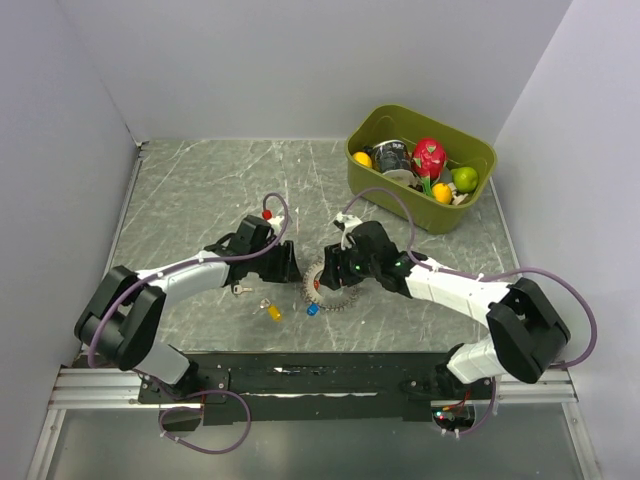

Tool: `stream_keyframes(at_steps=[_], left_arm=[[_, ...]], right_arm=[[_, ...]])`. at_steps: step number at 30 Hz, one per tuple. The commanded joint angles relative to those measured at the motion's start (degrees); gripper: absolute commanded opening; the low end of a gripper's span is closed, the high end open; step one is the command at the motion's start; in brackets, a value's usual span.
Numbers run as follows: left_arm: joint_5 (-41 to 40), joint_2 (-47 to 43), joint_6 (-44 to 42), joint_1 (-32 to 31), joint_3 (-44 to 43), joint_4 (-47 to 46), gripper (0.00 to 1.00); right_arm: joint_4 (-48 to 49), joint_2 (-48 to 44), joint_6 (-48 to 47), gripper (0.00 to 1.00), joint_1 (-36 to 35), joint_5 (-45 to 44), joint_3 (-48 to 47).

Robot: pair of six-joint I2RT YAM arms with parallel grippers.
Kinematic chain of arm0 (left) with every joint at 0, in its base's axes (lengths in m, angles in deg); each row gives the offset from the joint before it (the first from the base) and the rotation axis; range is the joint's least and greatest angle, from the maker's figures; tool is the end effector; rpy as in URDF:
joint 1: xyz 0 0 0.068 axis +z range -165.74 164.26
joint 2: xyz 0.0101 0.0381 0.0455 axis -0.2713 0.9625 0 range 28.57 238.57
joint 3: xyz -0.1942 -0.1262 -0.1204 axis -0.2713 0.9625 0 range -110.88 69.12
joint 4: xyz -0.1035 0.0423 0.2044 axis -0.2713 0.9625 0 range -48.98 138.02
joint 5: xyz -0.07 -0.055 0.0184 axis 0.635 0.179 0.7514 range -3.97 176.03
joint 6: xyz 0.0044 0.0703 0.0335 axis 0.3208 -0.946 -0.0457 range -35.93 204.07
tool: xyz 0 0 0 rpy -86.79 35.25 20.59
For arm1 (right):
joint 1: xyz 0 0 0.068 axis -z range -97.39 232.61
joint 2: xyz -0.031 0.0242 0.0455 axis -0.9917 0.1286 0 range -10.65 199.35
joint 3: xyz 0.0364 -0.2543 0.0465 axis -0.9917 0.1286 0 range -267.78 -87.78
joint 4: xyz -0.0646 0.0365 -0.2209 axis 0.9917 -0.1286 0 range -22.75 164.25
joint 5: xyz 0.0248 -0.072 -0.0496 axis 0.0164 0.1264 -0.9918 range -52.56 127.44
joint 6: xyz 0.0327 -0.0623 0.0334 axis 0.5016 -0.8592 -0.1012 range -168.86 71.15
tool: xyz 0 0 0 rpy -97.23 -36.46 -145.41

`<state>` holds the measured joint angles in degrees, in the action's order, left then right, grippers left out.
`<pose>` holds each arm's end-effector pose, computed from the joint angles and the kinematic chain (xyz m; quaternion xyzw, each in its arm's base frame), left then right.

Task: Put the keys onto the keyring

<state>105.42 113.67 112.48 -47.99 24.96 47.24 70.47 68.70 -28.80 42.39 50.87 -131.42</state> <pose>0.2358 -0.1749 0.1689 0.0923 0.9150 -0.3171 0.2316 0.2112 0.1988 0.1964 -0.2064 0.8756 0.3042 0.3134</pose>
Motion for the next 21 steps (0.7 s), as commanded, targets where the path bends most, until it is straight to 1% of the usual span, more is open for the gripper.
stream_keyframes(at_steps=[1,3,4,5,9,15,18,21], left_arm=[[3.1,1.0,1.3,0.1,0.4,-5.1,0.44],[3.2,2.1,1.5,0.1,0.5,-5.8,0.42],[3.3,2.3,1.6,0.1,0.7,-7.5,0.38],[3.2,2.8,1.7,0.1,0.8,-8.1,0.35],[4.7,4.2,1.7,0.1,0.9,-10.4,0.33],[4.8,5.9,1.3,0.1,0.4,-10.1,0.28],[4.2,6.4,0.8,0.2,0.2,-9.4,0.22],[4.1,6.5,0.3,0.1,-0.1,-9.0,0.10]], right_arm=[[1.8,1.6,-0.1,0.62,0.3,0.9,-2.7],[1.6,2.0,0.0,0.62,0.3,1.1,-3.0],[1.7,2.4,-0.1,0.62,0.3,1.2,-3.0],[1.6,2.5,0.1,0.62,0.3,1.2,-3.2],[1.0,3.1,0.0,0.62,0.3,1.6,-3.9],[0.8,3.3,-0.1,0.62,0.3,1.6,-4.3],[0.9,3.2,0.1,0.62,0.3,1.5,-4.0],[1.0,3.1,0.2,0.62,0.3,1.8,-3.8]])
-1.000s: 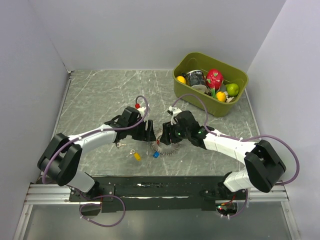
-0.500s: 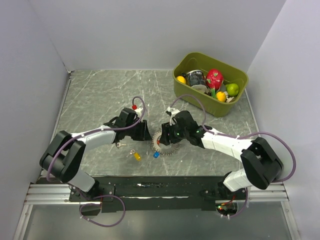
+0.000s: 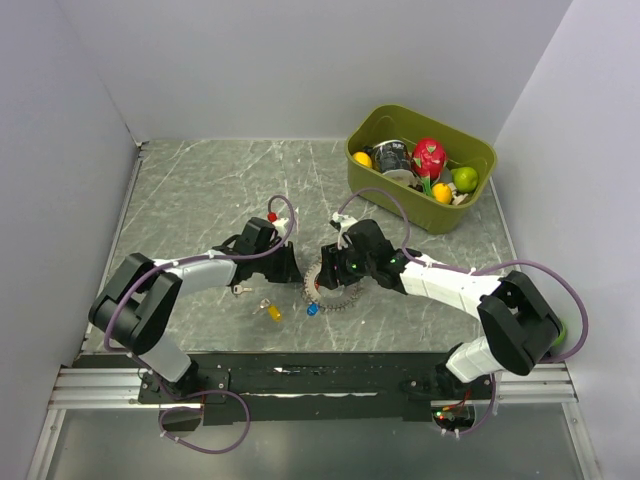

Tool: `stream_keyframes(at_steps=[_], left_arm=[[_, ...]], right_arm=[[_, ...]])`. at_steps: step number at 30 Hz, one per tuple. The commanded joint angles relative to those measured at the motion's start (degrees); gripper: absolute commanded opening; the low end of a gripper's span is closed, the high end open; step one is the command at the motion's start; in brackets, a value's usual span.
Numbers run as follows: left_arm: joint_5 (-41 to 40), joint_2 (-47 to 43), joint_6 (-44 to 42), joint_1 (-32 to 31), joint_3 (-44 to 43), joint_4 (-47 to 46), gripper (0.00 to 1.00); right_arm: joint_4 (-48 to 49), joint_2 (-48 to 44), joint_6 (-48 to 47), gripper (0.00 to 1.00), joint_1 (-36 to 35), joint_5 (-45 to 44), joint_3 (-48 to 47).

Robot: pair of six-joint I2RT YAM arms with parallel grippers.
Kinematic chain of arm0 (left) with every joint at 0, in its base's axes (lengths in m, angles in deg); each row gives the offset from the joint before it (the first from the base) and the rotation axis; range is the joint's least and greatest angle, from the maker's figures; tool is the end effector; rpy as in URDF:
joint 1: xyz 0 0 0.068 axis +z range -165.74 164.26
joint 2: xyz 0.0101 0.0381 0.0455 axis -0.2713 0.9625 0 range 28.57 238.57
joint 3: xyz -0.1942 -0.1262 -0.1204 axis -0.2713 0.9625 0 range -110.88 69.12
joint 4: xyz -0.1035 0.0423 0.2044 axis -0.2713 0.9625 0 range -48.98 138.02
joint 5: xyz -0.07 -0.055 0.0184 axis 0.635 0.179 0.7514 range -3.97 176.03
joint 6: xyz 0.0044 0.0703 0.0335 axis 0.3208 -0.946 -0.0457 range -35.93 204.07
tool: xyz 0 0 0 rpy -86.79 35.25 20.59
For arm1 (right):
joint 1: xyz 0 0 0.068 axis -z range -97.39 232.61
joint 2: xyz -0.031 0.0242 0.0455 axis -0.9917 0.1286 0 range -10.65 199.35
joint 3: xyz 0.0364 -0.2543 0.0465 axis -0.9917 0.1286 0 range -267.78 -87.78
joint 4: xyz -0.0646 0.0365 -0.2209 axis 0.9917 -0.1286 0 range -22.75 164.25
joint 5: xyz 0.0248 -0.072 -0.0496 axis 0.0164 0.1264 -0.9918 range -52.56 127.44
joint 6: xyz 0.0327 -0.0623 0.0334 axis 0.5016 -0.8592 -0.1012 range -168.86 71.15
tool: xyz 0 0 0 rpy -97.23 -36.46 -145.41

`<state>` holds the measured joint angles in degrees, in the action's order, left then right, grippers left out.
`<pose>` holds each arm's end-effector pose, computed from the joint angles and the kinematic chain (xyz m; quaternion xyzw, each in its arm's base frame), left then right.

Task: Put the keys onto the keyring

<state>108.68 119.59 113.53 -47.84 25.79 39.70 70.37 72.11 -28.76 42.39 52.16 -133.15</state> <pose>0.2462 -0.1847 0.1490 0.0940 0.9083 -0.3431 0.2198 0.2174 0.2060 0.1895 -0.2099 0.8803 0.3065 0.2952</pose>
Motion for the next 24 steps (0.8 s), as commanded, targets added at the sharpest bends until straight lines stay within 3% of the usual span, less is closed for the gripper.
stream_keyframes(at_steps=[1,24], left_arm=[[0.9,0.6,-1.0,0.0,-1.0,-1.5,0.03],[5.2,-12.0,-5.2,-0.7,1.2,-3.9,0.01]], right_arm=[[1.2,-0.3,0.2,0.62,0.3,0.5,-2.1],[6.5,-7.0,-2.4,0.63,0.5,1.2,0.5]])
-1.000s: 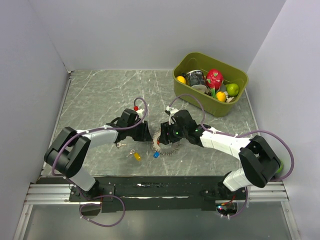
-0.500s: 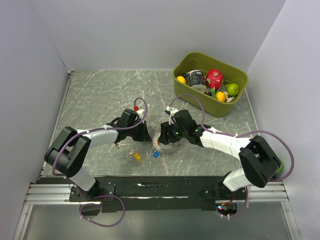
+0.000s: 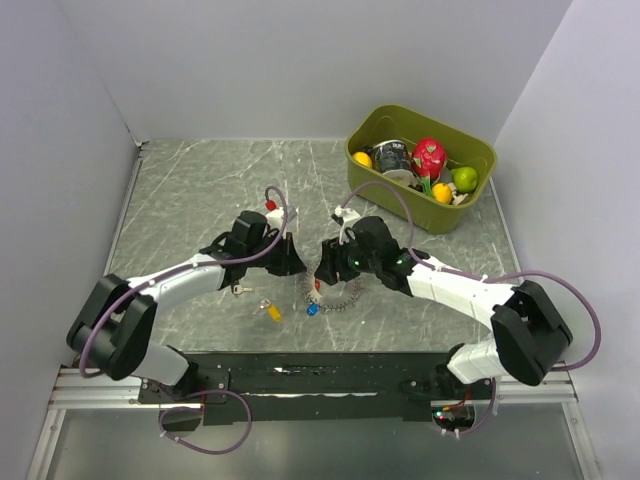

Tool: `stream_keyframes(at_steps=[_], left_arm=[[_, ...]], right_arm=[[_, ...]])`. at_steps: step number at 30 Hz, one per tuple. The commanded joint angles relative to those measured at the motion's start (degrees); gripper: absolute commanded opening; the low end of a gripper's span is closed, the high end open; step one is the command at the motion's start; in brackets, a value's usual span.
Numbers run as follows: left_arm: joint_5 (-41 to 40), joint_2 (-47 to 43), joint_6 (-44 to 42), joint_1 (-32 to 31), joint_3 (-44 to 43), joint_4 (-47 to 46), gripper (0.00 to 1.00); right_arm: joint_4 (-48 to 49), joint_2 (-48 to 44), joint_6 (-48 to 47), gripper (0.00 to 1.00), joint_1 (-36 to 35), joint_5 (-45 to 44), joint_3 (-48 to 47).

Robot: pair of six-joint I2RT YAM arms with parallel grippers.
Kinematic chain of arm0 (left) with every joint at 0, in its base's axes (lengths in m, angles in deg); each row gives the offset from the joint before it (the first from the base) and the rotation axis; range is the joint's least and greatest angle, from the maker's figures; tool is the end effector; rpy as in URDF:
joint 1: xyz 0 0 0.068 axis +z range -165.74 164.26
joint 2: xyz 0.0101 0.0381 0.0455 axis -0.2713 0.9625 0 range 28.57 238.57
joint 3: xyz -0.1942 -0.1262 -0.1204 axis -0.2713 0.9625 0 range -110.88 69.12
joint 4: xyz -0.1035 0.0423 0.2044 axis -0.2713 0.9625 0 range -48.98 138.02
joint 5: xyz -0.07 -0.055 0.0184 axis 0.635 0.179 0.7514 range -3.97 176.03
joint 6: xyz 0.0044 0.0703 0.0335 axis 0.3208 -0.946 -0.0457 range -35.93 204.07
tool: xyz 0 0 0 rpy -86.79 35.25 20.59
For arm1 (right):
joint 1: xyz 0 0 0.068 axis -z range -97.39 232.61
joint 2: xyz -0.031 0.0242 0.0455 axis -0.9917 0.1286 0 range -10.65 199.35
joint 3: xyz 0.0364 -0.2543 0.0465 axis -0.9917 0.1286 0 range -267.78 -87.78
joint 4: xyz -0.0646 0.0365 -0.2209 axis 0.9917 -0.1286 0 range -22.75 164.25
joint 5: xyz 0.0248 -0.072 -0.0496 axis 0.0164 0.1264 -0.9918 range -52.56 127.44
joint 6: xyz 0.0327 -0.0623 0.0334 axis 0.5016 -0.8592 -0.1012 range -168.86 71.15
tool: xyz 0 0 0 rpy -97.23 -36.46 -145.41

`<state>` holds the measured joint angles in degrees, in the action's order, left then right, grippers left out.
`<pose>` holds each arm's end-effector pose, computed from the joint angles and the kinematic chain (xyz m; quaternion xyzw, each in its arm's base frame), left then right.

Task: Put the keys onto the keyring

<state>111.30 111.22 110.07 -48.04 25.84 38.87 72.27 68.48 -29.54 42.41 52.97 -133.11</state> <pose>0.2371 -0.1835 0.1924 0.1452 0.8674 -0.3824 0.2834 0.2147 0.2047 0.2107 -0.2204 0.8562 0.3285 0.3323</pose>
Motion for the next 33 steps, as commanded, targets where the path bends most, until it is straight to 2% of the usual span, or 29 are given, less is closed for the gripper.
stream_keyframes(at_steps=[1,5,8,9,12,13,16,25,33], left_arm=[[2.3,-4.0,-1.8,-0.5,1.3,-3.2,0.01],[0.2,-3.5,-1.7,-0.5,0.8,-1.4,0.01],[-0.9,-2.7,-1.0,-0.5,1.3,-1.4,0.07],[-1.1,-2.4,-0.9,-0.5,1.6,-1.5,0.16],[-2.2,-1.4,-0.4,-0.5,1.9,-1.7,0.31],[-2.7,-1.1,-0.1,-0.5,2.0,-1.9,0.41],[-2.4,0.0,0.3,-0.3,2.2,-2.8,0.50],[-1.4,2.6,1.5,1.0,4.6,-6.5,0.50],[-3.7,1.1,3.4,1.3,7.6,-10.6,0.49]], right_arm=[[5.1,-4.1,-1.9,0.63,0.6,0.5,0.8],[4.9,-4.5,-2.4,0.64,0.8,0.6,0.3],[4.6,-4.4,-3.0,0.65,0.9,0.4,0.4],[4.3,-4.2,-3.2,0.65,1.0,0.1,0.2],[4.2,-3.6,-3.7,0.65,0.9,0.3,0.2],[4.3,-3.0,-3.8,0.65,1.0,0.4,0.2],[4.7,-1.4,-3.8,0.65,1.0,1.4,0.0],[5.1,3.1,-3.5,0.65,1.4,2.4,-1.0],[4.2,4.8,-2.2,0.65,3.6,3.0,-0.5]])
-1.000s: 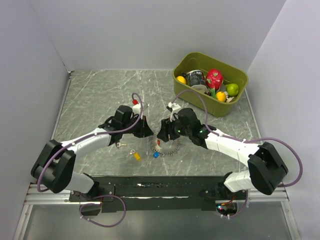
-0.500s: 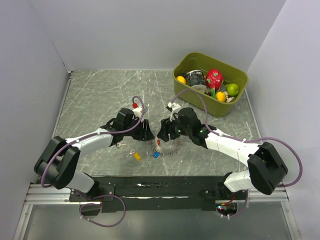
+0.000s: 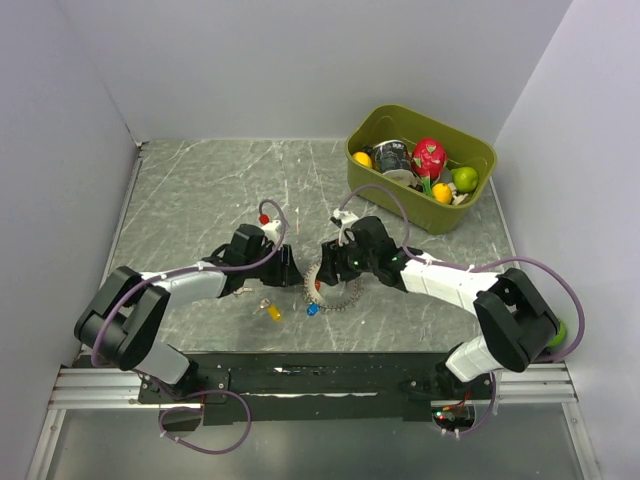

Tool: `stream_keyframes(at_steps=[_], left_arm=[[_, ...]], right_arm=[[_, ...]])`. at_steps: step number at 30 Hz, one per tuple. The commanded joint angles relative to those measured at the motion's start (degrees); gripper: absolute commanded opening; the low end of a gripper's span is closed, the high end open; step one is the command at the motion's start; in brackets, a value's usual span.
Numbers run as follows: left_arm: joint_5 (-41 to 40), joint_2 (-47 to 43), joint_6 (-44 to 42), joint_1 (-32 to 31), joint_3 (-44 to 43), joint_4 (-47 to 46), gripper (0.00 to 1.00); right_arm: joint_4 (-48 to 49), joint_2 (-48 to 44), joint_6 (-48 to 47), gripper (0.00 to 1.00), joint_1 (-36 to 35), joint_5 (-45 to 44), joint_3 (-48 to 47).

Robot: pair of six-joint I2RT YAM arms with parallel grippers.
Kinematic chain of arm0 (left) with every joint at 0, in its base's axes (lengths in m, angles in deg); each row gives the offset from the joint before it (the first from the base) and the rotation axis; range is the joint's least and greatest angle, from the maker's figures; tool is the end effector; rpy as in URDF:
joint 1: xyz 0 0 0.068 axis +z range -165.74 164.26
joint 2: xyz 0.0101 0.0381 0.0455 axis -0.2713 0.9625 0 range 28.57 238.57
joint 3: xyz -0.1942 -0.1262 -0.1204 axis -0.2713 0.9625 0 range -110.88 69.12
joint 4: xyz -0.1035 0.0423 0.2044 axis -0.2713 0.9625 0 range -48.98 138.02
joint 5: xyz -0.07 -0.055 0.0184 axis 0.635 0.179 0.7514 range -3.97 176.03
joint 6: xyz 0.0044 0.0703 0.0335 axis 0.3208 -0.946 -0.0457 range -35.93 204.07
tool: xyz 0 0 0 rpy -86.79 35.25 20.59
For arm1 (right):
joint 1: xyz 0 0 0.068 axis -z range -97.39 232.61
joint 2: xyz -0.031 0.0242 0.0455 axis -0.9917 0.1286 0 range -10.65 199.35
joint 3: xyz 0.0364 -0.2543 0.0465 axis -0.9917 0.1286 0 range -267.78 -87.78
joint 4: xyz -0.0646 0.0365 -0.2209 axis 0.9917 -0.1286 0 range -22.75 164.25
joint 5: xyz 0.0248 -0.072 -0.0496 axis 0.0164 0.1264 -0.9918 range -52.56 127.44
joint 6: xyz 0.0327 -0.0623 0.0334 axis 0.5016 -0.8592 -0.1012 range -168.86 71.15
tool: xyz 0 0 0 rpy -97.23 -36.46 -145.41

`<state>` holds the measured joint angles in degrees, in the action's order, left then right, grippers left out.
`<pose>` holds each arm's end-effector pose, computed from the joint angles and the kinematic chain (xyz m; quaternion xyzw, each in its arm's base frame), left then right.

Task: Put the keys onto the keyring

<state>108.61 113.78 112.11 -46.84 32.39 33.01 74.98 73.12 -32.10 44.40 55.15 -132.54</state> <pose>0.2344 -0.1712 0.1557 0.1058 0.8879 -0.3574 0.2697 0.2270 0.2045 0.1904 -0.2315 0.8611 0.3218 0.3185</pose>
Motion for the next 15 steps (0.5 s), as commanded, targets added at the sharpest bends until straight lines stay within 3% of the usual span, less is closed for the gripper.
stream_keyframes(at_steps=[1,15], left_arm=[[-1.5,-1.6,1.7,0.1,1.2,-5.1,0.49],[-3.5,1.9,3.4,1.0,-0.2,-5.7,0.50]], right_arm=[[1.0,0.3,0.6,0.65,1.9,0.8,-1.3],[-0.5,1.1,0.6,0.64,3.5,2.5,-1.6]])
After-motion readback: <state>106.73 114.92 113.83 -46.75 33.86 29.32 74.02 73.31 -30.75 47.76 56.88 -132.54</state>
